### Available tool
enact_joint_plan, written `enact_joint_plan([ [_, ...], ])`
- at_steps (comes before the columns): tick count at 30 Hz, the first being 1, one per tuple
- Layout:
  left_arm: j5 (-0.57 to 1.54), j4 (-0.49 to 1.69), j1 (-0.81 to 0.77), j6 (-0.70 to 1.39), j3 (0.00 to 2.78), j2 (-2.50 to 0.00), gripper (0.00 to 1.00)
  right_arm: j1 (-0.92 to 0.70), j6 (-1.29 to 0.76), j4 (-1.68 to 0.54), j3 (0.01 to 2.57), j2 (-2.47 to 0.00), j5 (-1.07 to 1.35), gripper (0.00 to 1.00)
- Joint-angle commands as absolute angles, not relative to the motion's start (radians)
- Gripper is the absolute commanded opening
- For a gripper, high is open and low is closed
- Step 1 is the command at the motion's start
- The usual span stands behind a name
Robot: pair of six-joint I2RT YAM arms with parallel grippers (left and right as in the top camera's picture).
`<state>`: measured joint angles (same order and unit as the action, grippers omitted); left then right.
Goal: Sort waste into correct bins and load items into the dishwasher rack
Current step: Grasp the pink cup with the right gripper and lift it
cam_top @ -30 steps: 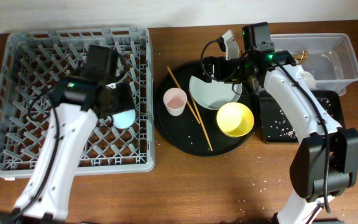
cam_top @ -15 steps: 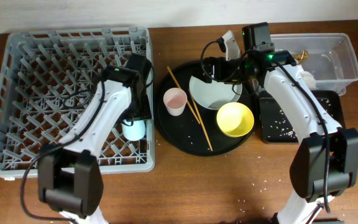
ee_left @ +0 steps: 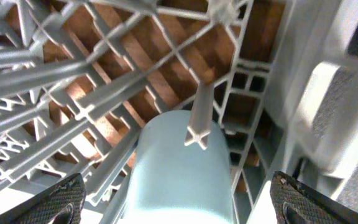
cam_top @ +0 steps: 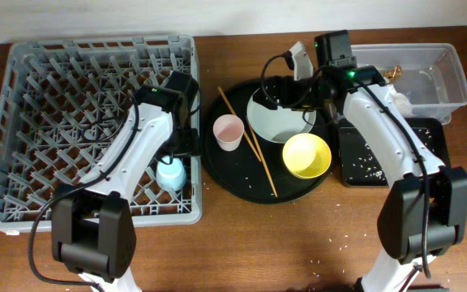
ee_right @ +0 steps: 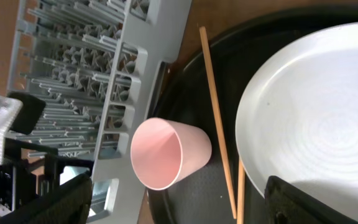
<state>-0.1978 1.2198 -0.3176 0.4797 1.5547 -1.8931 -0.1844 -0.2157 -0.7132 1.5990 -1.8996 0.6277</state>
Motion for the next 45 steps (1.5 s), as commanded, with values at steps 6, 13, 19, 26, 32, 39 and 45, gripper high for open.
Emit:
enact_joint_plan([
  [6,-0.146,1.227,-0.268,0.485,1.839,-1.852,0.95,-0.378,-0.407,-0.726,1.585,-1.916,0.233,0.79],
  [13,-0.146,1.22,-0.23,0.485,1.843,-1.847,0.94,-0.434,-0.484,-0.722,1.584,-1.993,0.146,0.61],
  [19,-0.146,1.221,-0.22,0.485,1.843,-1.848,0.94,-0.434,-0.488,-0.719,1.584,-2.067,0.181,0.41],
  [26,-0.146,1.22,-0.22,0.485,1.843,-1.847,0.93,-0.41,-0.488,-0.72,1.594,-2.061,0.257,0.04],
  [32,0.153,1.173,-0.192,0.381,1.843,-1.847,0.97,-0.26,-0.413,-0.703,1.603,-1.947,0.607,0.04],
  [39,0.897,1.025,-0.102,0.104,1.843,-1.847,0.99,-0.123,-0.318,-0.502,1.601,-1.937,1.196,0.04],
  [45,1.27,1.006,-0.077,-0.081,1.843,-1.847,0.99,-0.158,-0.385,-0.316,1.601,-1.937,1.37,0.04],
])
